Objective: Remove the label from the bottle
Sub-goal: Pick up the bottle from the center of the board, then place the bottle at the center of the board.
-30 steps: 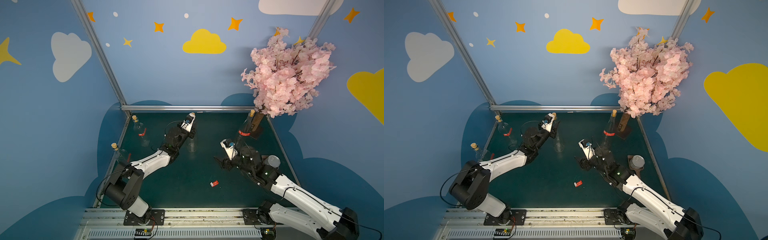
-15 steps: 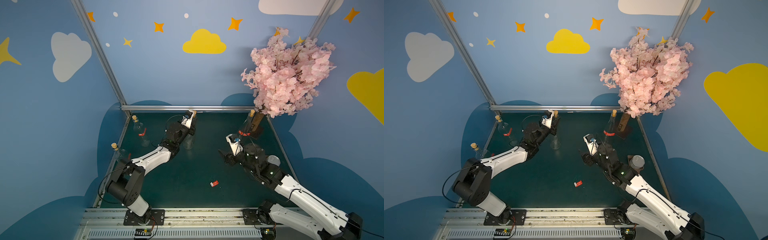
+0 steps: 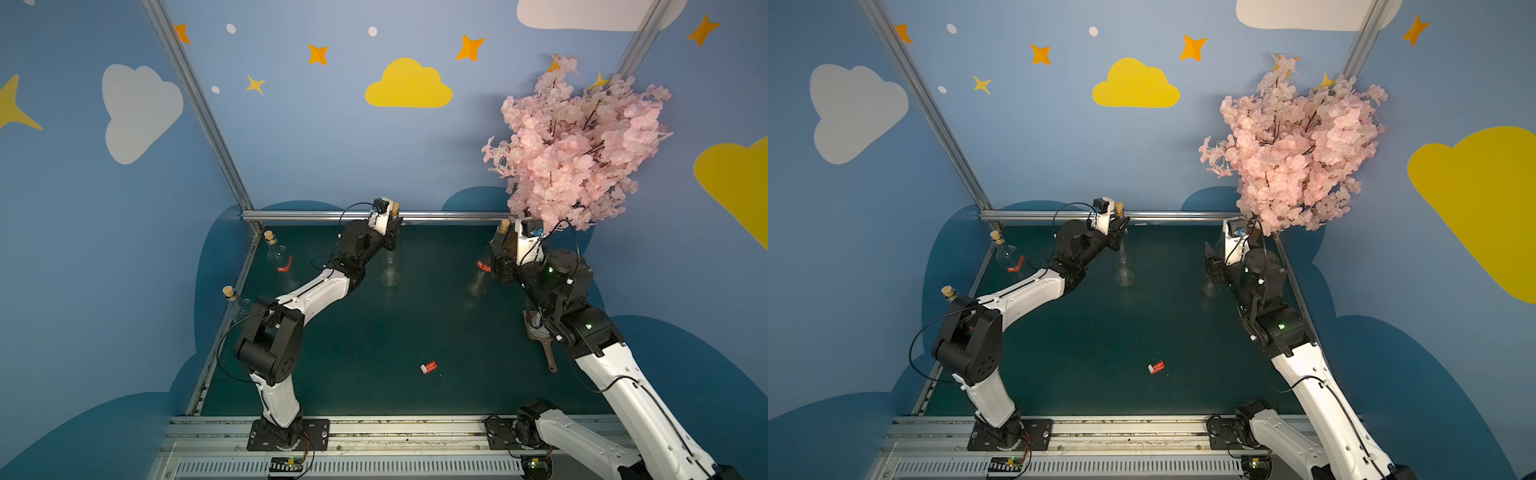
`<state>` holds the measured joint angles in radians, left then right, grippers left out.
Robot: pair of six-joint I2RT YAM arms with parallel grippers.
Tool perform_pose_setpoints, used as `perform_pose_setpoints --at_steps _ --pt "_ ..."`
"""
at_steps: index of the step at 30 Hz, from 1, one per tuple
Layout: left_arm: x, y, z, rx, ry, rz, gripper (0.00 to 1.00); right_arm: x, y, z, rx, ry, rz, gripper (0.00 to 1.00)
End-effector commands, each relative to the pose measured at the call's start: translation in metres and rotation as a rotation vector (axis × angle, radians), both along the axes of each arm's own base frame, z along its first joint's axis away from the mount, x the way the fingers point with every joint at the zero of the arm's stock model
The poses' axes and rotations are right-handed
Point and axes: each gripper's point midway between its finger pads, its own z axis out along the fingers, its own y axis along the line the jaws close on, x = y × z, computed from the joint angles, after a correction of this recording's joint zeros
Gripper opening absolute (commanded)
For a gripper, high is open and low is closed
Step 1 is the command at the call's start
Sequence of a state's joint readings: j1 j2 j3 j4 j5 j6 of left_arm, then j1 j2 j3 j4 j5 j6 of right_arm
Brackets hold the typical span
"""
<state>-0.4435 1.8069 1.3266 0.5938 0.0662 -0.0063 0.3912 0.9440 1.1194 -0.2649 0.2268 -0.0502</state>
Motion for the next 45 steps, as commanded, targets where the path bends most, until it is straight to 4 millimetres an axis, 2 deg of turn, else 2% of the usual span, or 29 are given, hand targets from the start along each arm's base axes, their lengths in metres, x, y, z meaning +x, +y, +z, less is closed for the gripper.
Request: perform_pose_setpoints --at_steps 1,9,16,20,25,31,45 --pt "0.002 -0.004 0.048 -0.068 -0.105 -0.049 0.09 0.008 -0.004 -0.004 0.045 0.035 0.017 0.74" --pt "0.018 -0.014 0.04 -0.056 -0.102 -0.097 0.09 0.029 -0.024 -0.013 0.075 0.056 -0.015 0.73" --pt "0.019 -0.018 0.034 -0.042 -0.135 -0.119 0.09 0.046 -0.03 -0.027 0.099 0.074 -0.006 0.73" --pt "0.018 -0.017 0.026 -0.043 -0.134 -0.112 0.12 0.053 -0.032 -0.032 0.107 0.078 -0.008 0.73" --pt "0.015 -0.013 0.015 -0.038 -0.126 -0.103 0.25 0.061 -0.031 -0.037 0.112 0.089 -0.004 0.73" --pt "0.013 -0.011 0.01 -0.032 -0.124 -0.089 0.5 0.067 -0.031 -0.042 0.109 0.097 -0.006 0.73" --pt "0.0 -0.003 0.0 0.006 -0.106 -0.053 0.79 0.08 -0.036 -0.044 0.102 0.104 -0.018 0.73"
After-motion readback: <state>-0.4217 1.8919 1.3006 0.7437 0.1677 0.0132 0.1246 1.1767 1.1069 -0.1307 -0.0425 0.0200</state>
